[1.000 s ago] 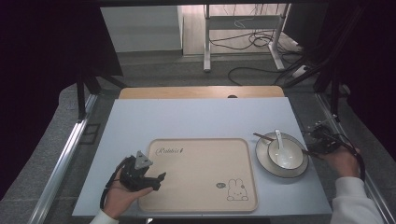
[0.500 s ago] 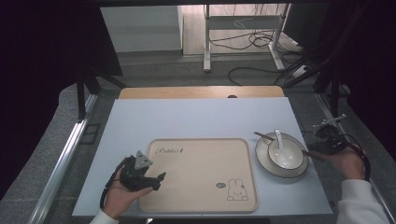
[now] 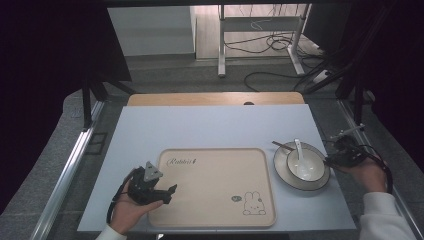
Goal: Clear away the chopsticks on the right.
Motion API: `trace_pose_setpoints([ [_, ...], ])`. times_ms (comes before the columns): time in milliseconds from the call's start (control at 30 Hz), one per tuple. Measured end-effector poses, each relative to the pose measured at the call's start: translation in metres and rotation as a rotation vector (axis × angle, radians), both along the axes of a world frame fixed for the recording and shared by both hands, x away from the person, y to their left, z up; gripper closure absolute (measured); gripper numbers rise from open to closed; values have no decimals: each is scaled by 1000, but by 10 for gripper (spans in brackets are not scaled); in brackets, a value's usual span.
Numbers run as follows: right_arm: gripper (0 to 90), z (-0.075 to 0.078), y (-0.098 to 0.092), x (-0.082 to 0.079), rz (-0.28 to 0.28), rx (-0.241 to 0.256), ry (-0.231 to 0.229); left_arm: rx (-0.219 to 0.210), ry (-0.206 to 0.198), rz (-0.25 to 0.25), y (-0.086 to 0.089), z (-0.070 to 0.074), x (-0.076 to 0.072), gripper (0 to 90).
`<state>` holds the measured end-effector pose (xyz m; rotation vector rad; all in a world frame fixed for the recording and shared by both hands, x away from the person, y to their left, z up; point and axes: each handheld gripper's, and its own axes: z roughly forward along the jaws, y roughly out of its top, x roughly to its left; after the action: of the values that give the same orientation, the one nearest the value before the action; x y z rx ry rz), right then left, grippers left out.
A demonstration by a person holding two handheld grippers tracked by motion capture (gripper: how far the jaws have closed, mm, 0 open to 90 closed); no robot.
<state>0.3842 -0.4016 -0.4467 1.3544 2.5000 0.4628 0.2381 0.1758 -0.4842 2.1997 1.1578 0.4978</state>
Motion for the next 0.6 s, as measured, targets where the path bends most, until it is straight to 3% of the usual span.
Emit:
trace_pose_setpoints([
  [600, 894, -1, -2, -1, 10, 10, 39, 4, -2, -1, 0, 0, 0, 153],
])
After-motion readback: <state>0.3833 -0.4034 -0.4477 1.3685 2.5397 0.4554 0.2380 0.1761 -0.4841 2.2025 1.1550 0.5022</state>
